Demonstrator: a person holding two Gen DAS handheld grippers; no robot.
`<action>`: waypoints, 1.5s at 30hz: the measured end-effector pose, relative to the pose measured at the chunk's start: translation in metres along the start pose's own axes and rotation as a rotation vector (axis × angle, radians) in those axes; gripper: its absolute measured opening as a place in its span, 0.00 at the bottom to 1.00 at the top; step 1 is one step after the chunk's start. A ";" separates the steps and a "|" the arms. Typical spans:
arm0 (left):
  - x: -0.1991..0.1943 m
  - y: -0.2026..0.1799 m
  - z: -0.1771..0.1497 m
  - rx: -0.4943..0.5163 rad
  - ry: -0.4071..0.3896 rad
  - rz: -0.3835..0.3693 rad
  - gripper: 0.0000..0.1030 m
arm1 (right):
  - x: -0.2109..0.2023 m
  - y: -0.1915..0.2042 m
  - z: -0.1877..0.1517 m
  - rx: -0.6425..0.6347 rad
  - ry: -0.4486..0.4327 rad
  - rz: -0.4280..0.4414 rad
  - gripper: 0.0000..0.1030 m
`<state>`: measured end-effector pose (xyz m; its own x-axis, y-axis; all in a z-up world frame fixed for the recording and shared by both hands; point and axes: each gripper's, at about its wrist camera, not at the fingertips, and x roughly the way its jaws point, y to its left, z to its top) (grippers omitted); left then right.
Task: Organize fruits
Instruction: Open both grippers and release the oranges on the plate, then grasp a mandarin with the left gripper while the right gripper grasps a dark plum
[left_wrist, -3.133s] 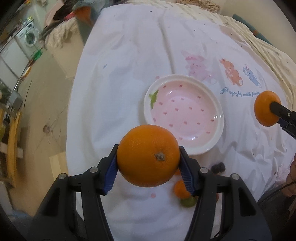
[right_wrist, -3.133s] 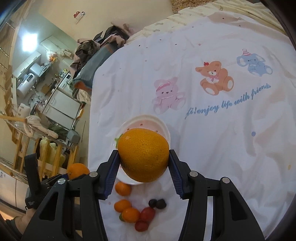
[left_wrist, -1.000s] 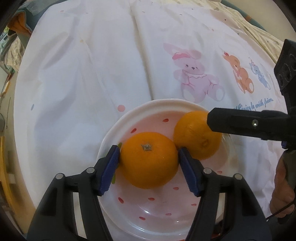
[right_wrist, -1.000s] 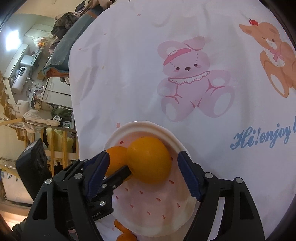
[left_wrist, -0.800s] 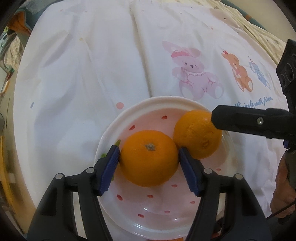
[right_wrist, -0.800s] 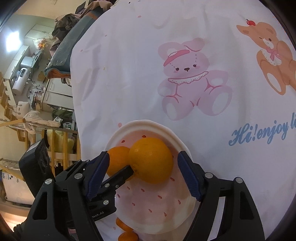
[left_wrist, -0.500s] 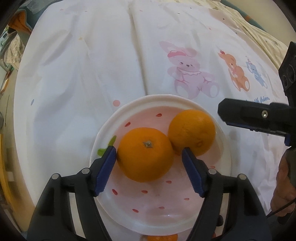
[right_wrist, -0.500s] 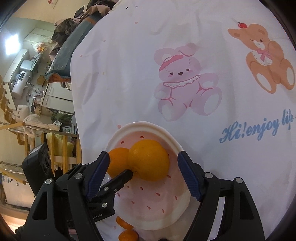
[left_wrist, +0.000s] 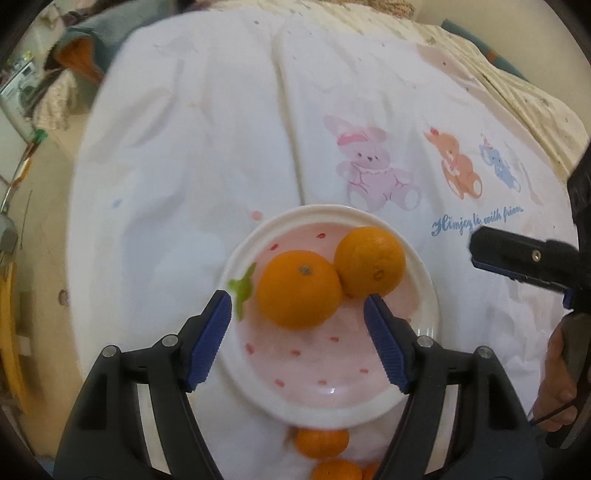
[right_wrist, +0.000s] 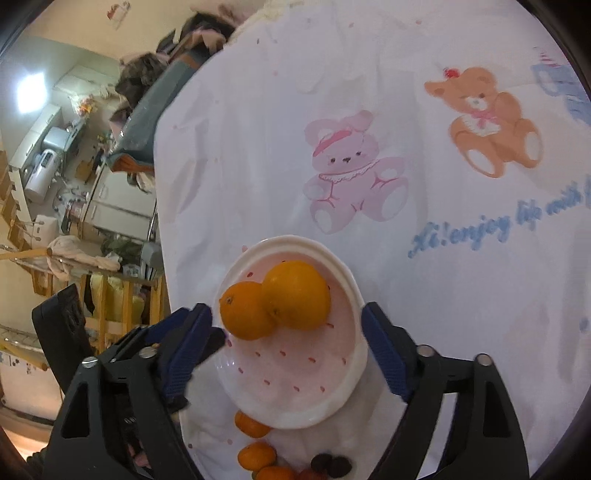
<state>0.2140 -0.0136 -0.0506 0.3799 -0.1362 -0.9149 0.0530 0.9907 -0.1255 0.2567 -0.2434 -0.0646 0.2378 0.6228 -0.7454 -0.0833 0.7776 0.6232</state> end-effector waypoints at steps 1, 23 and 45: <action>-0.007 0.001 -0.002 0.002 -0.013 0.002 0.69 | -0.005 0.000 -0.004 0.002 -0.009 -0.005 0.86; -0.057 0.012 -0.101 -0.065 -0.036 0.019 0.77 | -0.086 0.007 -0.118 0.057 -0.147 -0.112 0.86; 0.030 -0.025 -0.112 -0.036 0.199 0.018 0.76 | -0.120 -0.024 -0.128 0.101 -0.186 -0.170 0.86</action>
<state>0.1209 -0.0426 -0.1176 0.1902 -0.1194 -0.9744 0.0131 0.9928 -0.1191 0.1064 -0.3261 -0.0204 0.4148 0.4501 -0.7908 0.0680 0.8513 0.5202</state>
